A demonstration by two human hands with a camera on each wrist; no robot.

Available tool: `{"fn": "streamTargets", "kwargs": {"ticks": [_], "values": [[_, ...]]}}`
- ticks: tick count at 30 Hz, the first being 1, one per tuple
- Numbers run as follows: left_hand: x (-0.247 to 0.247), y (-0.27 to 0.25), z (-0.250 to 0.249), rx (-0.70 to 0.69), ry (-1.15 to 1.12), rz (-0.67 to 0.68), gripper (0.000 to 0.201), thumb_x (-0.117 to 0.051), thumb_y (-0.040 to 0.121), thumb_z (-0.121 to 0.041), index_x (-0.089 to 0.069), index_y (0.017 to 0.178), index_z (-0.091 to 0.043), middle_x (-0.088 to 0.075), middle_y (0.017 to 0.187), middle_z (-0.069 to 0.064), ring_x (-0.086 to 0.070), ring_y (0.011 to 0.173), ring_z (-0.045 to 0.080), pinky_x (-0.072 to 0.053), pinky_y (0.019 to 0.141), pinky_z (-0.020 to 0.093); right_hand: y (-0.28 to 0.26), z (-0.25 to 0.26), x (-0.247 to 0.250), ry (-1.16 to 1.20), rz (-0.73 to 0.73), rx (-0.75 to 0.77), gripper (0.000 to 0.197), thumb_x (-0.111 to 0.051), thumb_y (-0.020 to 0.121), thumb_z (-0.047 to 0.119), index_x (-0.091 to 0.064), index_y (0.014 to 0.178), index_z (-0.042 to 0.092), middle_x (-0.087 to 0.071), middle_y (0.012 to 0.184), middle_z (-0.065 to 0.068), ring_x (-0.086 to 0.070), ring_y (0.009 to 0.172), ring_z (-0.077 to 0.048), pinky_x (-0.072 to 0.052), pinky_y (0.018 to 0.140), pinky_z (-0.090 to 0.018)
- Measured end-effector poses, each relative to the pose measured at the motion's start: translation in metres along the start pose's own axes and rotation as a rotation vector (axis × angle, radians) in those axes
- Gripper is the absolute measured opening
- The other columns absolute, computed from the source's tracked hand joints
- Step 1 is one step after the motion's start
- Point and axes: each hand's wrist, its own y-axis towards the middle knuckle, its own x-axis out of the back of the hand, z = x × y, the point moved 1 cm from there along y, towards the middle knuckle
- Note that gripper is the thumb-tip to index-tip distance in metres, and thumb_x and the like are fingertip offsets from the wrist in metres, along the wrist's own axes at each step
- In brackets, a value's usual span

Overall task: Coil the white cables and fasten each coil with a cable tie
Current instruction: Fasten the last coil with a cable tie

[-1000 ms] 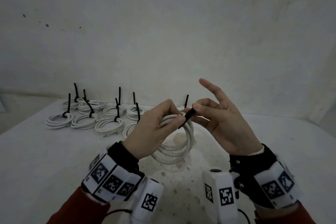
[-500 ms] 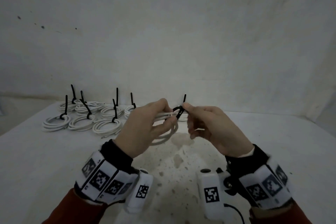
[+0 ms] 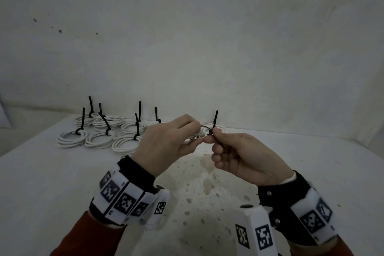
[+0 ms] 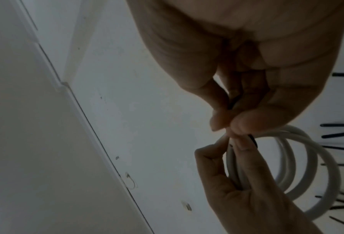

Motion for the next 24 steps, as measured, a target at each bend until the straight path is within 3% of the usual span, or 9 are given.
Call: {"fn": "streamTargets", "kwargs": {"ticks": [3, 7, 9, 14, 17, 19, 21, 24], "values": [[-0.001, -0.001, 0.002, 0.098, -0.119, 0.016, 0.025, -0.046, 0.093, -0.045, -0.052, 0.095, -0.02, -0.059, 0.093, -0.009, -0.06, 0.068, 0.014, -0.049, 0.053, 0.034, -0.001, 0.002, 0.0, 0.046, 0.013, 0.025, 0.025, -0.054, 0.088, 0.021, -0.068, 0.087, 0.0, -0.042, 0.049, 0.002, -0.045, 0.045, -0.01, -0.039, 0.042, -0.018], [-0.006, 0.001, 0.0, 0.254, -0.403, -0.102, 0.014, -0.045, 0.093, -0.039, -0.047, 0.097, -0.026, -0.056, 0.097, -0.005, -0.053, 0.084, 0.006, -0.041, 0.074, 0.016, -0.004, 0.004, -0.002, 0.03, 0.068, 0.071, 0.029, -0.057, 0.079, 0.019, -0.067, 0.095, -0.004, -0.036, 0.046, 0.003, -0.039, 0.044, -0.009, -0.032, 0.041, -0.018], [-0.005, 0.002, -0.003, 0.342, -0.474, -0.177, 0.017, -0.045, 0.092, -0.037, -0.049, 0.095, -0.022, -0.058, 0.093, -0.002, -0.054, 0.083, 0.009, -0.04, 0.074, 0.014, -0.005, 0.002, -0.004, 0.022, 0.08, 0.094, 0.03, -0.058, 0.079, 0.016, -0.068, 0.098, -0.005, -0.035, 0.045, 0.002, -0.036, 0.043, -0.01, -0.03, 0.042, -0.018], [-0.004, 0.002, -0.012, 0.527, -0.601, -0.22, 0.026, -0.051, 0.092, -0.04, -0.051, 0.088, -0.014, -0.065, 0.079, 0.002, -0.059, 0.071, 0.019, -0.046, 0.066, 0.031, -0.003, -0.006, -0.011, -0.055, 0.049, 0.151, 0.023, -0.048, 0.095, 0.005, -0.065, 0.108, -0.003, -0.032, 0.046, 0.002, -0.029, 0.043, -0.008, -0.025, 0.046, -0.019], [-0.007, 0.003, -0.013, 0.591, -0.719, -0.196, 0.016, -0.052, 0.096, -0.022, -0.05, 0.086, -0.009, -0.066, 0.069, -0.012, -0.06, 0.063, 0.002, -0.043, 0.058, 0.016, -0.004, -0.013, -0.015, -0.155, 0.064, 0.191, 0.028, -0.045, 0.097, 0.003, -0.063, 0.118, 0.003, -0.033, 0.045, 0.003, -0.029, 0.042, -0.007, -0.022, 0.047, -0.02], [-0.006, 0.005, -0.013, 0.6, -0.791, -0.199, 0.015, -0.05, 0.096, -0.019, -0.049, 0.087, -0.008, -0.064, 0.071, -0.017, -0.058, 0.062, -0.003, -0.04, 0.059, 0.01, -0.006, -0.013, -0.015, -0.232, 0.091, 0.224, 0.03, -0.045, 0.098, 0.004, -0.062, 0.122, 0.008, -0.037, 0.045, 0.003, -0.033, 0.043, -0.007, -0.026, 0.045, -0.018], [-0.003, 0.006, -0.013, 0.547, -0.791, -0.239, 0.014, -0.05, 0.096, -0.019, -0.05, 0.09, -0.006, -0.065, 0.08, -0.021, -0.061, 0.073, -0.003, -0.042, 0.067, 0.01, -0.01, -0.01, -0.015, -0.298, 0.111, 0.251, 0.03, -0.047, 0.098, 0.007, -0.062, 0.122, 0.013, -0.051, 0.051, -0.001, -0.046, 0.048, -0.01, -0.038, 0.048, -0.02], [0.0, 0.007, -0.016, 0.47, -0.762, -0.279, 0.007, -0.049, 0.095, -0.014, -0.051, 0.093, -0.007, -0.062, 0.089, -0.03, -0.06, 0.083, -0.007, -0.04, 0.074, 0.005, -0.012, -0.008, -0.018, -0.341, 0.115, 0.281, 0.027, -0.049, 0.097, 0.015, -0.064, 0.12, 0.015, -0.074, 0.088, -0.008, -0.068, 0.079, -0.018, -0.052, 0.075, -0.025]]}}
